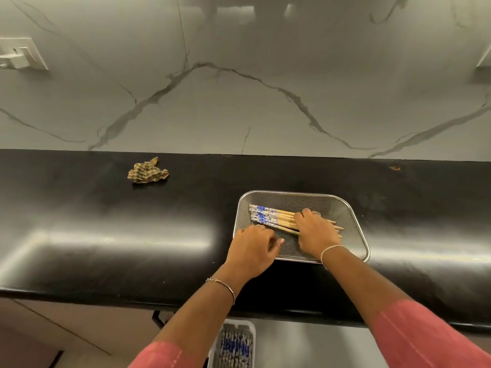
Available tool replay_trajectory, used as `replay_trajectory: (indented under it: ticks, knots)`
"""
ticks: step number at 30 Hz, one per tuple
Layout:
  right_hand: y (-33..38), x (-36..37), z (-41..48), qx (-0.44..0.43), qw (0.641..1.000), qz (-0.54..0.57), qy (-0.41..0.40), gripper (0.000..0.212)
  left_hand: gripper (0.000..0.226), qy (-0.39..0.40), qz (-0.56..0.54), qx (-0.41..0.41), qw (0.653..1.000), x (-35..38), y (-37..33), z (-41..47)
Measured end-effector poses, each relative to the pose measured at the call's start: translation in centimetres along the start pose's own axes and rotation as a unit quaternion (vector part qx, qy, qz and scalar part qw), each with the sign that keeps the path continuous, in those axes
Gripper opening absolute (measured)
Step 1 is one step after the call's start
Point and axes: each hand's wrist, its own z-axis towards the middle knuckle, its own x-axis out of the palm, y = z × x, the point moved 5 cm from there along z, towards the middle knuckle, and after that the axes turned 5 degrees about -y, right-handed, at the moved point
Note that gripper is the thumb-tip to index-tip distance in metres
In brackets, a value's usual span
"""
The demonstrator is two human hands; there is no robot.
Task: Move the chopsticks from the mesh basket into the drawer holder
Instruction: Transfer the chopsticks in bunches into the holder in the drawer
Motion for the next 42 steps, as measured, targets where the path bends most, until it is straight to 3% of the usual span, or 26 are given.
replay_trajectory:
  ticks: [6, 13, 23, 37, 42]
  knots:
    - [1.1, -0.2, 0.5, -0.064, 0.992, -0.106, -0.024, 0.027, 0.031, 0.010, -0.004, -0.007, 1.000, 0.3, 0.0, -0.1]
    - [1.8, -0.3, 1.0, -0.071, 0.986, -0.147, -0.014, 0.026, 0.029, 0.008, -0.010, -0.007, 1.000, 0.3, -0.1, -0.1]
    - [2.3, -0.5, 1.2, -0.062, 0.986, -0.153, -0.031, 0.023, 0.029, -0.014, -0.014, -0.012, 1.000, 0.4, 0.5, -0.4]
    - [2.1, 0.1, 1.1, -0.117, 0.976, -0.181, -0.038, 0.030, 0.029, -0.033, -0.008, -0.009, 0.999, 0.5, 0.5, -0.5]
    - [1.7, -2.1, 0.3, -0.098, 0.984, -0.144, -0.040, 0.025, 0.028, -0.041, -0.004, -0.010, 0.999, 0.4, 0.3, -0.4]
